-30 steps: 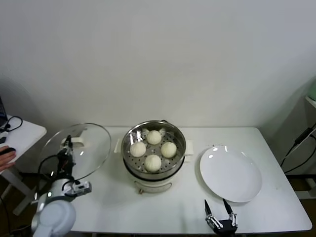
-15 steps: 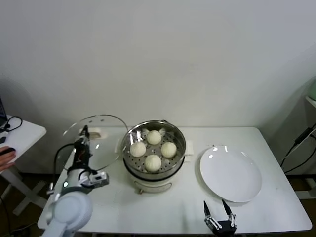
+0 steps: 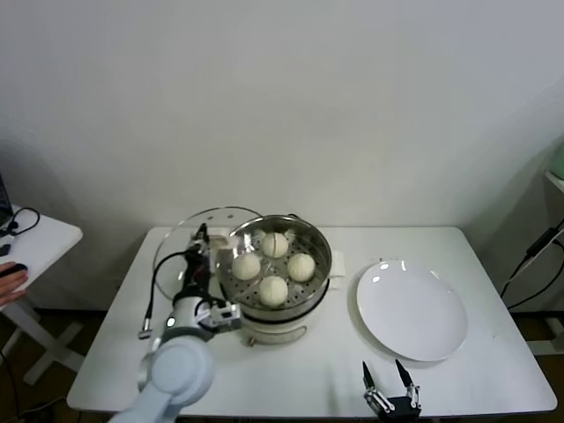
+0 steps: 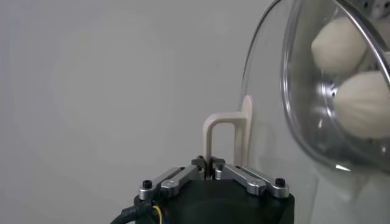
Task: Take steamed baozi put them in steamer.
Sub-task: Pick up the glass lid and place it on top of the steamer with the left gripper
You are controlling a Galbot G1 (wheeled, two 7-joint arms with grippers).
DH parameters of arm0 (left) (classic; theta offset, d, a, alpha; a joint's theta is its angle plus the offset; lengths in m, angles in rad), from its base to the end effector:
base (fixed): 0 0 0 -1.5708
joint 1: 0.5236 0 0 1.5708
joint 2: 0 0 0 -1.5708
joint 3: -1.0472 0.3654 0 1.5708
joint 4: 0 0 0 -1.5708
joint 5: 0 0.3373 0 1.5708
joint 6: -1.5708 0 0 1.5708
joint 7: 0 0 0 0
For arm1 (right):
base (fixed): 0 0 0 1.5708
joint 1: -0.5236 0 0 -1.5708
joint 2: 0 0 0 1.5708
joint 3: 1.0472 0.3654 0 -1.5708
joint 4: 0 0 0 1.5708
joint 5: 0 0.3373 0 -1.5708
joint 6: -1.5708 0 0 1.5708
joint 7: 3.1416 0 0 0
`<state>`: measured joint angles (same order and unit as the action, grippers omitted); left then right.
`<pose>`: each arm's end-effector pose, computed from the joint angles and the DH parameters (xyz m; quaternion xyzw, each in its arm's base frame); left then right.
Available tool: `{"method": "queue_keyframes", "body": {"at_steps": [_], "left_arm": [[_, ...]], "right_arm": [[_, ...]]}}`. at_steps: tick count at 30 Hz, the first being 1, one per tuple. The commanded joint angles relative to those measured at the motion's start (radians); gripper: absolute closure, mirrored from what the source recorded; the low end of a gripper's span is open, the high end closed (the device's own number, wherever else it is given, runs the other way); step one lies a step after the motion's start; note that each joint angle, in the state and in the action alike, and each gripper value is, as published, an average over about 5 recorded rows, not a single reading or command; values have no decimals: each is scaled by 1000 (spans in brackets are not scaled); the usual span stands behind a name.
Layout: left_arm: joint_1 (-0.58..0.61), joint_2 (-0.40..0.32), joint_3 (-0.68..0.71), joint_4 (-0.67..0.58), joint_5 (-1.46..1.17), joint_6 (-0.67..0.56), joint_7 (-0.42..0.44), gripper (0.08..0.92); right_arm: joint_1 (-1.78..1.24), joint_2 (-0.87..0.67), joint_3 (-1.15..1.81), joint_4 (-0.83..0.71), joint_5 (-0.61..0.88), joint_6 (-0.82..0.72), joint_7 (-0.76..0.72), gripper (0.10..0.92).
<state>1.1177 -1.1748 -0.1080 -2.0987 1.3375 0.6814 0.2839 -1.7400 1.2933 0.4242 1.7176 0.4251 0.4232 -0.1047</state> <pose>0.2500 -0.0331 -0.2440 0.0433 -0.7372 -0.6732 0.0395 0.0555 -0.0547 -0.4529 0.0719 -0.9886 -0.1075 0.0767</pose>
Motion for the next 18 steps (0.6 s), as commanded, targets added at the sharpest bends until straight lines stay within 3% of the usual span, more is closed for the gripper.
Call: {"method": "queue_keyframes", "body": {"at_steps": [1, 9, 18], "left_arm": [[-71, -116, 131, 59, 76, 23, 23, 862], [-101, -210, 172, 130, 127, 16, 13, 862], [-114, -263, 192, 200, 156, 6, -27, 862]], "right_arm": [[2, -3, -2, 1, -2, -3, 0, 203], [-4, -10, 1, 4, -2, -2, 0, 203], [-9, -11, 5, 8, -1, 1, -3, 203]]}}
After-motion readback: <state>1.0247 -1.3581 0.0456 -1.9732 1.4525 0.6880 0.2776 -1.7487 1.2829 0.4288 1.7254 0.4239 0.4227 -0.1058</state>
